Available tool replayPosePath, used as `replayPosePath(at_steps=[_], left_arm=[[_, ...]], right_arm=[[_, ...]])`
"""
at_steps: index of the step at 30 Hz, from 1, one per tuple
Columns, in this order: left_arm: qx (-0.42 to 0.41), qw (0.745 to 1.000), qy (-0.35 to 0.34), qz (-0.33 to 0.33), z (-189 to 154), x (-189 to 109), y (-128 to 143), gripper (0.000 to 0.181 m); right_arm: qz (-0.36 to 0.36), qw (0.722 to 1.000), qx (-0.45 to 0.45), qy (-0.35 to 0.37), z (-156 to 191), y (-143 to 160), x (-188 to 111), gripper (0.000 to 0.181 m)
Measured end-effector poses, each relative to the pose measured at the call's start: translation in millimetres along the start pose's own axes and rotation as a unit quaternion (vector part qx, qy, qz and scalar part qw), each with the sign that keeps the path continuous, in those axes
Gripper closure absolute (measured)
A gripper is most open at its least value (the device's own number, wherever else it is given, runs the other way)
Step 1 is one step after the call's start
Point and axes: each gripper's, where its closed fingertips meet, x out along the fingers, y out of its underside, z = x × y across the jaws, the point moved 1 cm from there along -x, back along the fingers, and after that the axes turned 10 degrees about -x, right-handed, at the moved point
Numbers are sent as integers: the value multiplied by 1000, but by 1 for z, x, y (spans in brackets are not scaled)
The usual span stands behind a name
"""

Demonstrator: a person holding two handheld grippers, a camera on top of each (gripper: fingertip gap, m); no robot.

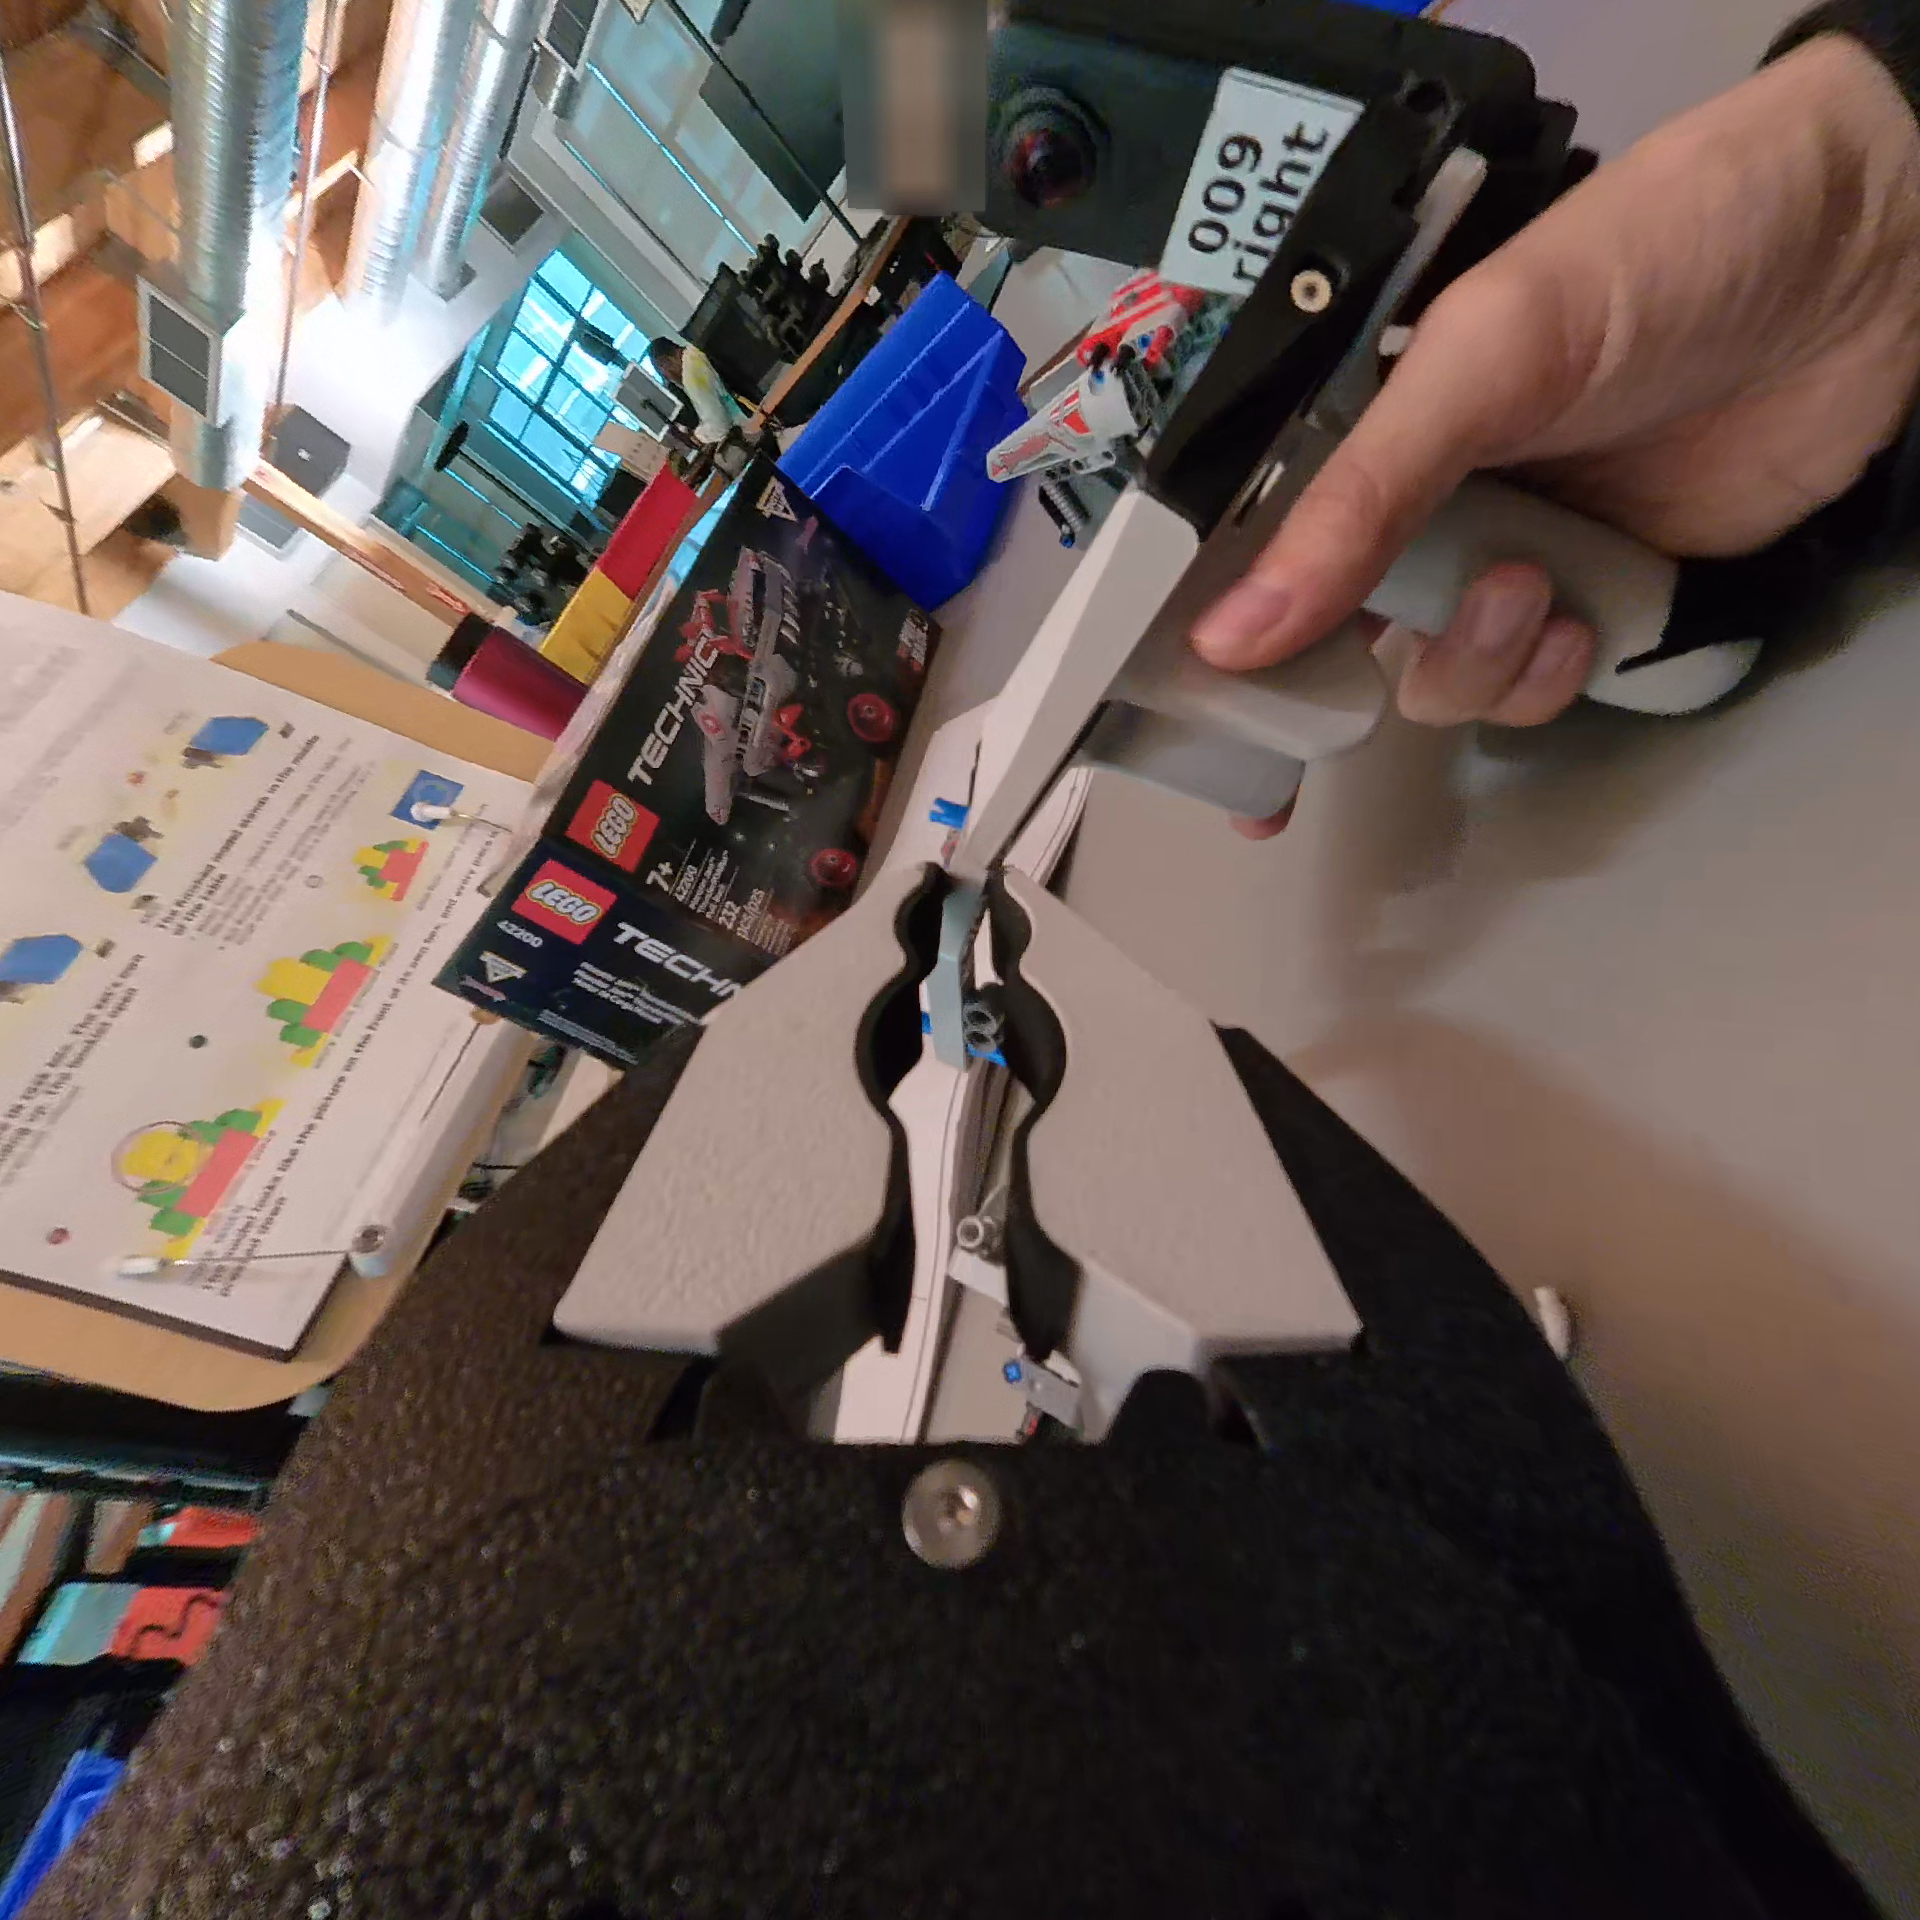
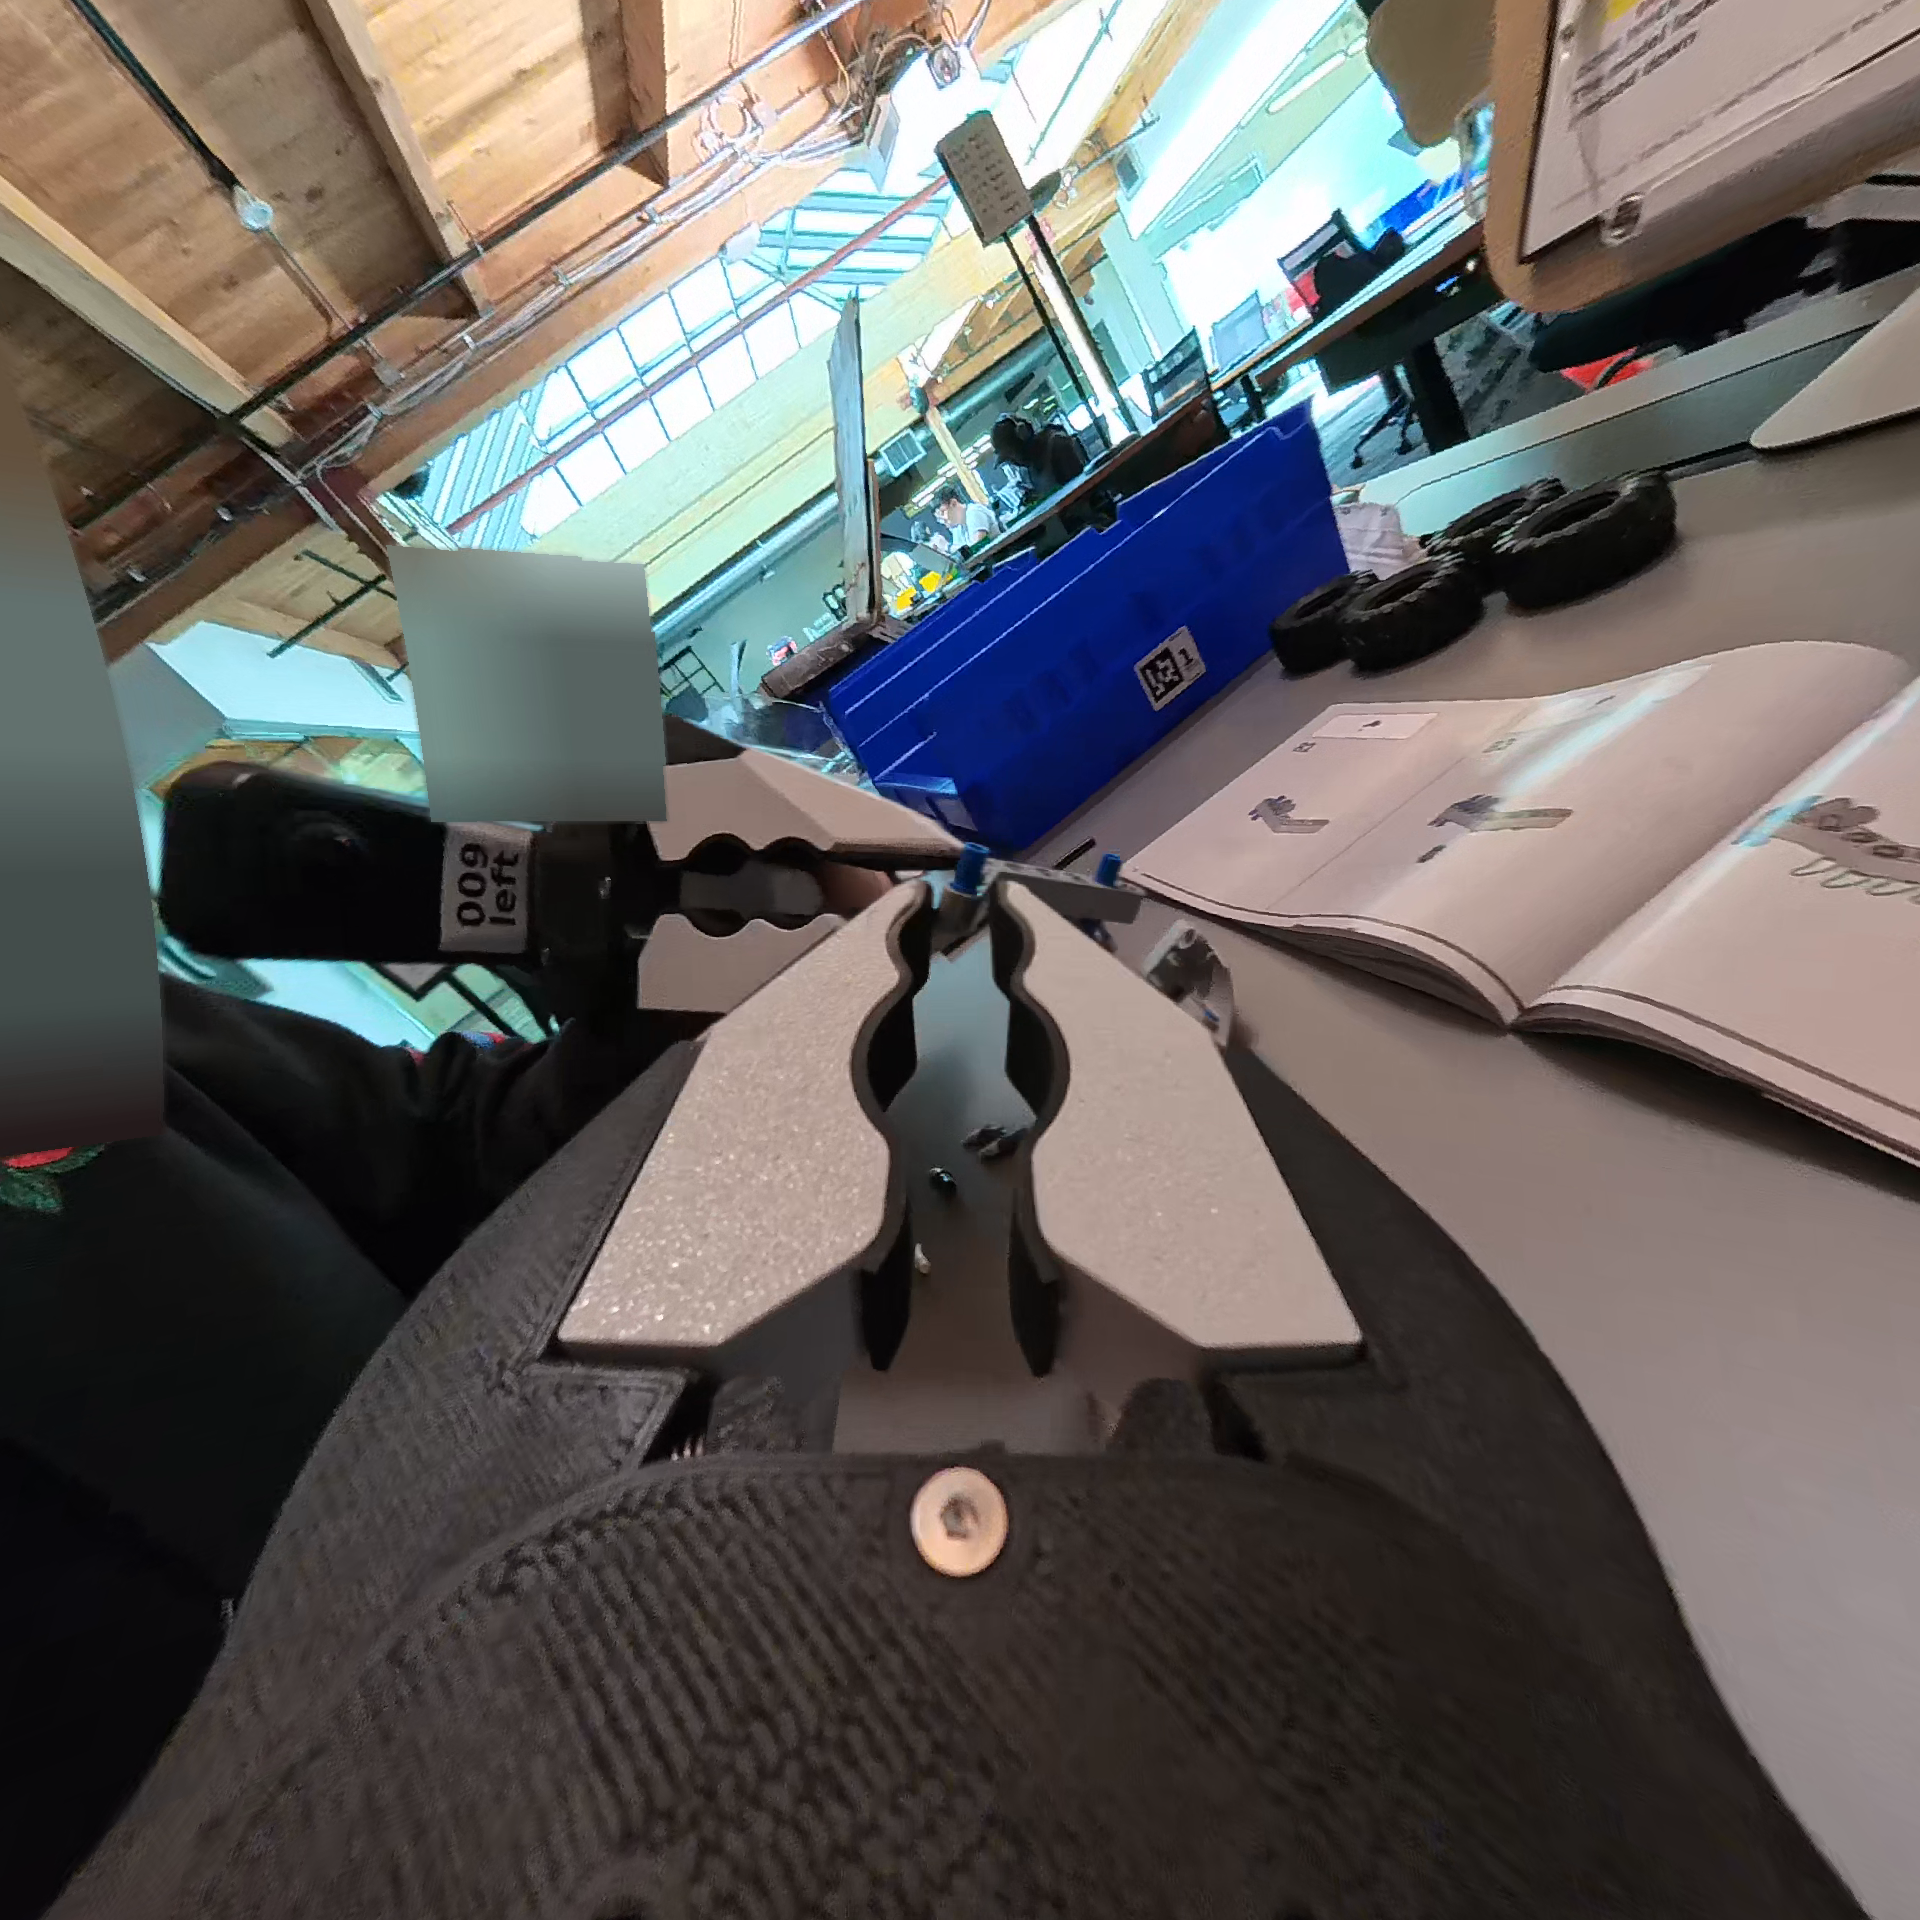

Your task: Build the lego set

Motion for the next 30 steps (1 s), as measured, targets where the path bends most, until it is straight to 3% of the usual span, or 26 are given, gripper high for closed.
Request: replayPosePath(at_steps=[4,8,15,21,30], left_arm=[[-29,999,20,-15,2,-5,-3,175],[-91,994,36,-46,6,-9,-9,175],[-124,988,35,-89,9,-13,-19,175],[-109,989,42,-87,7,-13,-21,169],[-31,998,-22,-42,10,-6,-17,167]], right_arm=[[-19,999,26,1,5,-1,5,173],[-70,990,123,-12,9,-6,7,174],[-188,927,320,-51,15,-11,8,175],[-205,920,332,-45,17,-13,7,175],[-203,925,319,-21,16,-12,5,175]])
